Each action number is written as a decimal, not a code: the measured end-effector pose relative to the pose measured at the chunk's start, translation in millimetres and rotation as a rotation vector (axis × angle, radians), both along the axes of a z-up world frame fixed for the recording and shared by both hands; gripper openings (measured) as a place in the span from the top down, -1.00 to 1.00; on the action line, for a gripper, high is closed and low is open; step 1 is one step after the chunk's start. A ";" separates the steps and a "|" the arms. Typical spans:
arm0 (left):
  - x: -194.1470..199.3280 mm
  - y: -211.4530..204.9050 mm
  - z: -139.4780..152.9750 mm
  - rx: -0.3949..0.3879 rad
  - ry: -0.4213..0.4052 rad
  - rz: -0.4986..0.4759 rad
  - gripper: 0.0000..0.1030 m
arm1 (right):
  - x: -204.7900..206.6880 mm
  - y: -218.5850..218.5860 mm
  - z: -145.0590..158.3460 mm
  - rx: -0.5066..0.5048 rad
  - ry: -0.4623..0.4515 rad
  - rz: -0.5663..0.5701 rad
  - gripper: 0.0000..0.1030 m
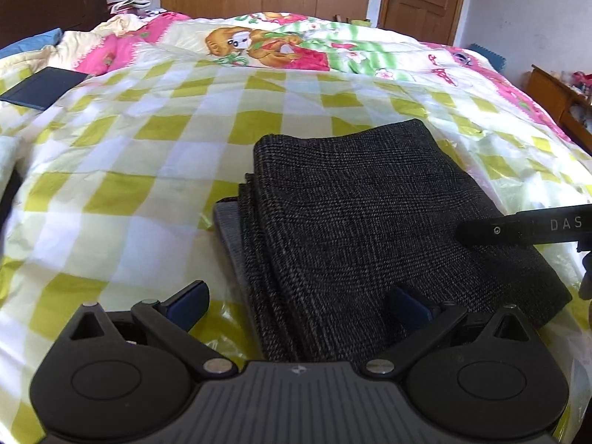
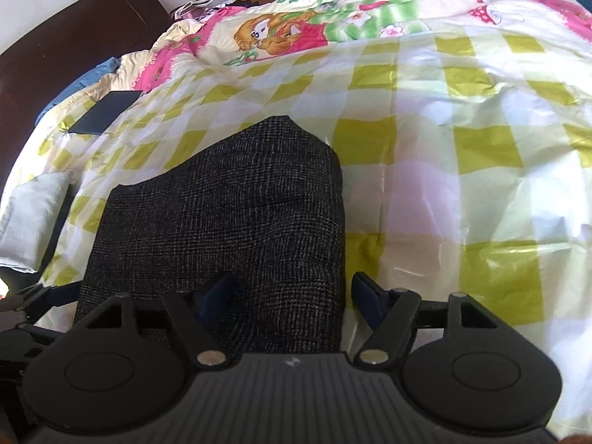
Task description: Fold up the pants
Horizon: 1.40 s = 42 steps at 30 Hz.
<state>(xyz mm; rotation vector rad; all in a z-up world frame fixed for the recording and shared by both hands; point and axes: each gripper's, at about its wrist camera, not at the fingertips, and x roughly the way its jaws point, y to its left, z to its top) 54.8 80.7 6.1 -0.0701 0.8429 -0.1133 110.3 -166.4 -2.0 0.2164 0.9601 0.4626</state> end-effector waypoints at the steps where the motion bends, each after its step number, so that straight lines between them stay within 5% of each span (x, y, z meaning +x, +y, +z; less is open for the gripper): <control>1: 2.3 0.4 0.2 -0.014 0.000 -0.006 -1.00 | 0.6 2.2 -1.3 -0.001 -0.002 0.004 -0.47; 5: 7.0 0.5 -4.6 -0.038 -0.009 -0.027 -1.00 | 7.1 5.0 -2.8 0.013 0.003 0.006 -0.41; 13: 8.2 -10.3 -8.0 -0.036 -0.030 -0.057 -1.00 | 6.7 -3.3 10.8 -0.009 0.030 0.047 0.20; 21: 23.7 -56.1 -7.7 -0.036 -0.030 -0.158 -1.00 | -4.6 -46.4 18.6 -0.073 0.050 -0.040 0.23; 31: 53.8 -187.5 -4.9 0.007 -0.029 -0.369 -1.00 | -10.2 -158.6 24.6 -0.128 0.034 -0.271 0.22; 42: 81.7 -302.3 -0.2 0.093 -0.036 -0.474 -1.00 | -22.7 -226.7 30.7 -0.169 0.014 -0.442 0.17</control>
